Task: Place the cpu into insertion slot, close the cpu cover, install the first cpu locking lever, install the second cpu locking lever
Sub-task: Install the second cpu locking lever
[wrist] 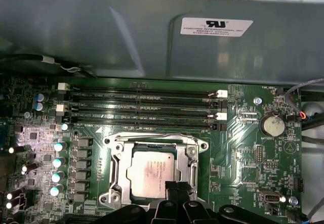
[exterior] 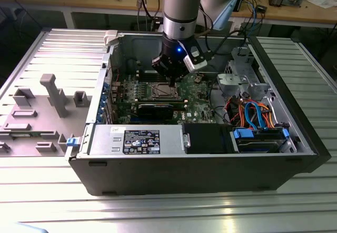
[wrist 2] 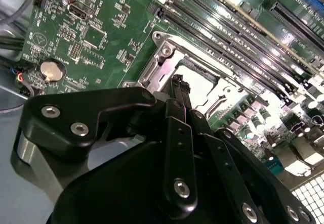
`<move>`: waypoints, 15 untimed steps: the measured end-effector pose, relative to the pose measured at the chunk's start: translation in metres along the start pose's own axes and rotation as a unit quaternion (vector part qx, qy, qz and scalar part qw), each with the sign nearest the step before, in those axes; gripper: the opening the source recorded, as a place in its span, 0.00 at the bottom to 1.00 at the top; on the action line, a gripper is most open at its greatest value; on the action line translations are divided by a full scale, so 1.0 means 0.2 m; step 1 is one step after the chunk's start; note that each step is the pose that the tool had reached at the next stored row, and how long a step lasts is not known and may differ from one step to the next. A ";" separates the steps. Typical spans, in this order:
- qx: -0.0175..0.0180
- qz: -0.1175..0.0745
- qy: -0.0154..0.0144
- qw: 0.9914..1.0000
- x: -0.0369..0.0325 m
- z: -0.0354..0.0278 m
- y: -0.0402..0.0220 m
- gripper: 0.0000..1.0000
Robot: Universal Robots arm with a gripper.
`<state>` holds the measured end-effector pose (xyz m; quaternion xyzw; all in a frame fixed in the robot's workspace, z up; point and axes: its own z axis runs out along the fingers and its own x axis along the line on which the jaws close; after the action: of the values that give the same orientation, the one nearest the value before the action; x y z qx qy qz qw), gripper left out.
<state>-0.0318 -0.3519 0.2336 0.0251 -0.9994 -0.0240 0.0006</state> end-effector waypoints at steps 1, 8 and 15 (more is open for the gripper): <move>0.000 0.000 0.000 1.000 0.000 0.000 0.000 0.11; 0.000 0.000 0.000 1.000 0.000 0.000 -0.005 0.11; 0.000 0.000 0.000 1.000 0.000 0.000 -0.009 0.11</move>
<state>-0.0318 -0.3537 0.2336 0.0252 -0.9994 -0.0240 0.0006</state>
